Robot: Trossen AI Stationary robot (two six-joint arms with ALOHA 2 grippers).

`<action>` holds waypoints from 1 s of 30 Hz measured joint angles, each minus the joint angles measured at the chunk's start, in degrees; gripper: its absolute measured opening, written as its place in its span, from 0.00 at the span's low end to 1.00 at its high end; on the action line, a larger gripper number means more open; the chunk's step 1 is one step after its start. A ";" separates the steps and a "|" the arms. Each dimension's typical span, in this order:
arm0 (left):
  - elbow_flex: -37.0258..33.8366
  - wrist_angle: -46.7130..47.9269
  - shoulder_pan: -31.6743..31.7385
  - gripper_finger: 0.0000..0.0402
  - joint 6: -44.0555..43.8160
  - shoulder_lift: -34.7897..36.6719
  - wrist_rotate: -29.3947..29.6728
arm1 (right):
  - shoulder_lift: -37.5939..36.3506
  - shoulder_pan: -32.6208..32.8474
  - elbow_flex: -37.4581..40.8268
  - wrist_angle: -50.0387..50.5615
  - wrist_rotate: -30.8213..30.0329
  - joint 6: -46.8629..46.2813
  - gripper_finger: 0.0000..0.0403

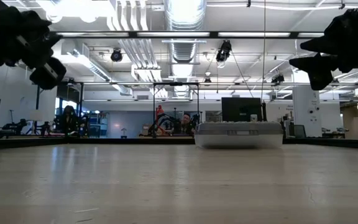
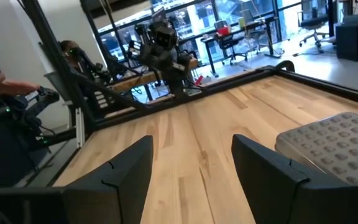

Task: Pick & place school supplies into a supply box
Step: Return to Home Position

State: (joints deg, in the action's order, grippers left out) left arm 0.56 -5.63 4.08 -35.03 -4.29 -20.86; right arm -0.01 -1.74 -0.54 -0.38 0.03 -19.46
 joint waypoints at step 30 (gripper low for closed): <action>0.04 1.64 0.07 0.23 -0.02 -5.05 1.39 | 1.38 -0.03 0.00 0.04 -0.09 0.01 0.52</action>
State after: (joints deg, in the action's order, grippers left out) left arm 0.60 -3.98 4.14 -35.05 -9.34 -19.47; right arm 1.37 -1.77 -0.54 -0.34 -0.05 -19.45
